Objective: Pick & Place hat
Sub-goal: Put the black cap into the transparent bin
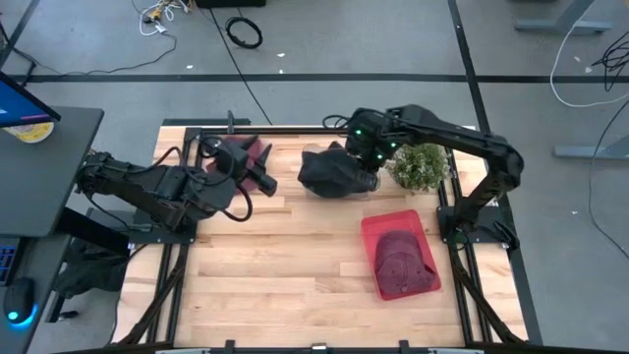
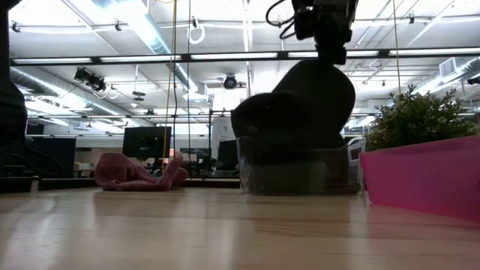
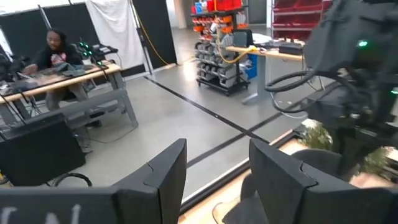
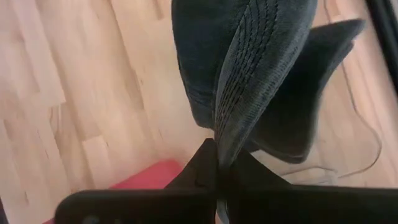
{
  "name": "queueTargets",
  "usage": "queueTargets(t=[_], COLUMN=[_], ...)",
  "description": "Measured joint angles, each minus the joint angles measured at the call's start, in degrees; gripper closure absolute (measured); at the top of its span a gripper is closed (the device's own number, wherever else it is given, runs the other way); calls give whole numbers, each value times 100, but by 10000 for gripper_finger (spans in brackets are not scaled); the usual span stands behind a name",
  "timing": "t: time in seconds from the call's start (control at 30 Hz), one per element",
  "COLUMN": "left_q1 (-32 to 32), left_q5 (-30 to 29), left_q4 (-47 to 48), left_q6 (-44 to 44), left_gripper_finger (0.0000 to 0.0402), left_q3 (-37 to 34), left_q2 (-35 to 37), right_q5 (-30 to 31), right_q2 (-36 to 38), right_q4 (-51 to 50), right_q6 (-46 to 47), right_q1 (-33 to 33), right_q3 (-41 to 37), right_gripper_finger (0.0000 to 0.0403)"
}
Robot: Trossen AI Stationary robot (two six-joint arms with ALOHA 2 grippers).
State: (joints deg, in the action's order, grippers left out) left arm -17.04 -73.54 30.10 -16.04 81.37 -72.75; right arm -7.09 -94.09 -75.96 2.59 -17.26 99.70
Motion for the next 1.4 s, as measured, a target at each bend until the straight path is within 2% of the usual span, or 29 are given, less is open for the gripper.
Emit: queueTargets(t=[0.2, 0.4, 1.03, 1.4], left_q1=[0, 0, 22, 22], left_q5=[226, 297, 682, 700], left_q4=[354, 376, 482, 513], left_q6=[-439, -441, -602, -660], left_gripper_finger=[225, 225, 225, 225], left_q3=[0, 0, 0, 0], left_q2=[0, 0, 0, 0], right_q5=[7, -268, -318, -361], right_q2=[-165, -300, -1204, -1599], right_q4=[183, 149, -188, 190], right_q6=[265, 288, 297, 167], right_q1=[-114, -222, -411, -441], right_q3=[2, 2, 11, 15], right_gripper_finger=[399, 398, 397, 396])
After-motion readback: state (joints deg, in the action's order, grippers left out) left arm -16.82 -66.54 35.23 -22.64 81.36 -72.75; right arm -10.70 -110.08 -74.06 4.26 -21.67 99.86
